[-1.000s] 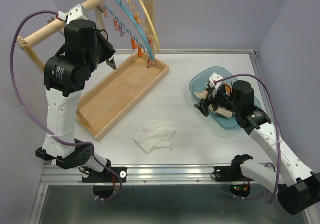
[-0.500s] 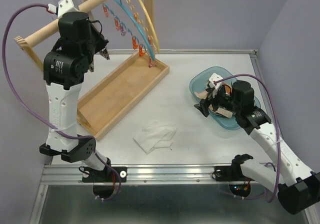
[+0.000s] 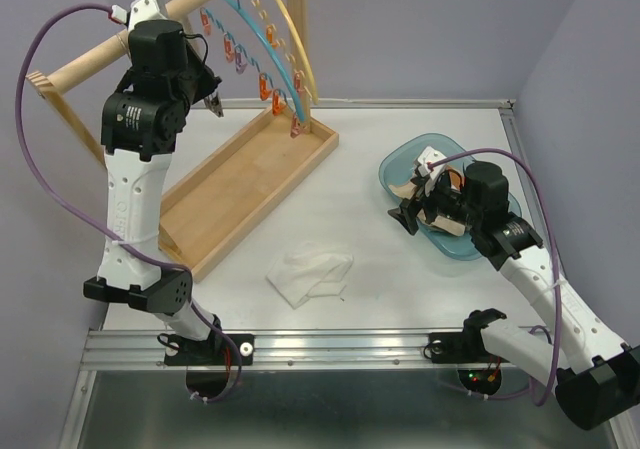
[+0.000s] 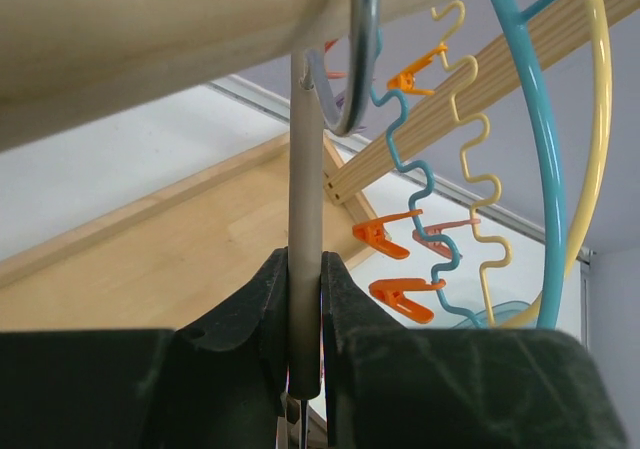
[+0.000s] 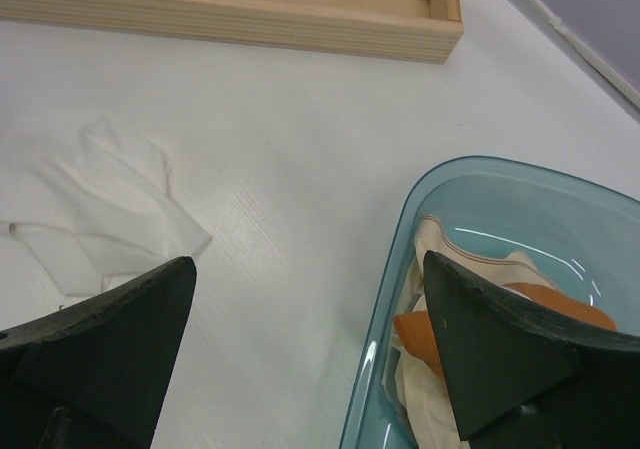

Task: Remove the underwear clipped to the hanger
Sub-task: Place the hanger at the clothesline.

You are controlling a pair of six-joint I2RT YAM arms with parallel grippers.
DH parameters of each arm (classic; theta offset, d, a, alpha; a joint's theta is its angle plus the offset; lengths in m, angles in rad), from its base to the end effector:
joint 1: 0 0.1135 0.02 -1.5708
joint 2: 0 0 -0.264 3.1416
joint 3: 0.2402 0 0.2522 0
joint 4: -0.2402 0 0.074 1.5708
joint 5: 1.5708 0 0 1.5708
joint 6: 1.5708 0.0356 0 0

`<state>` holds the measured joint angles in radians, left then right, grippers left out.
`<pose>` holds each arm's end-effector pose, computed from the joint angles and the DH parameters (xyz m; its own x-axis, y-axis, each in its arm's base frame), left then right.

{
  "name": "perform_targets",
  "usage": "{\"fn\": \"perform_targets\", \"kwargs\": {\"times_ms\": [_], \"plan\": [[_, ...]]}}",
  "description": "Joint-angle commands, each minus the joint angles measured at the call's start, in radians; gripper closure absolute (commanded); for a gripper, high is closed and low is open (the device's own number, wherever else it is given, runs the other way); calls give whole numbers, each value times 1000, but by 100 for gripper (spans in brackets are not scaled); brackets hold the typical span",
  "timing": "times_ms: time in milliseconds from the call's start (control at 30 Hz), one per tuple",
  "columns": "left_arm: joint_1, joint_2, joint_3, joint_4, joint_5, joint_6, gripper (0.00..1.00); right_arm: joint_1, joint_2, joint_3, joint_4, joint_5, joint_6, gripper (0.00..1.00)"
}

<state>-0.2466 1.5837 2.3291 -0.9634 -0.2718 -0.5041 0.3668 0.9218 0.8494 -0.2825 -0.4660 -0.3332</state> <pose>0.2627 -0.0563 0.5643 -0.1745 -0.4359 -0.8829 -0.1180 0.8995 -0.4207 0.1887 0.0896 0.3292 -0.0731 -0.3411 -0.9372 -0.7805 0.6045 -0.1591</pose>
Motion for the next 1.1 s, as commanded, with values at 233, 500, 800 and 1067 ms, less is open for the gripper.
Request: {"fn": "perform_targets", "kwargs": {"times_ms": [233, 500, 800, 1067], "plan": [[3, -102, -59, 60, 52, -10, 77, -2, -26, -19, 36, -17, -1, 0], [3, -140, -54, 66, 82, -19, 41, -2, -21, -21, 36, -17, -4, 0], [3, -168, -19, 58, 112, -28, 19, -2, -20, -23, 37, -17, -7, 0], [3, -212, -23, 86, 180, -47, 1, -2, -21, -30, 34, -26, -33, 0]]}}
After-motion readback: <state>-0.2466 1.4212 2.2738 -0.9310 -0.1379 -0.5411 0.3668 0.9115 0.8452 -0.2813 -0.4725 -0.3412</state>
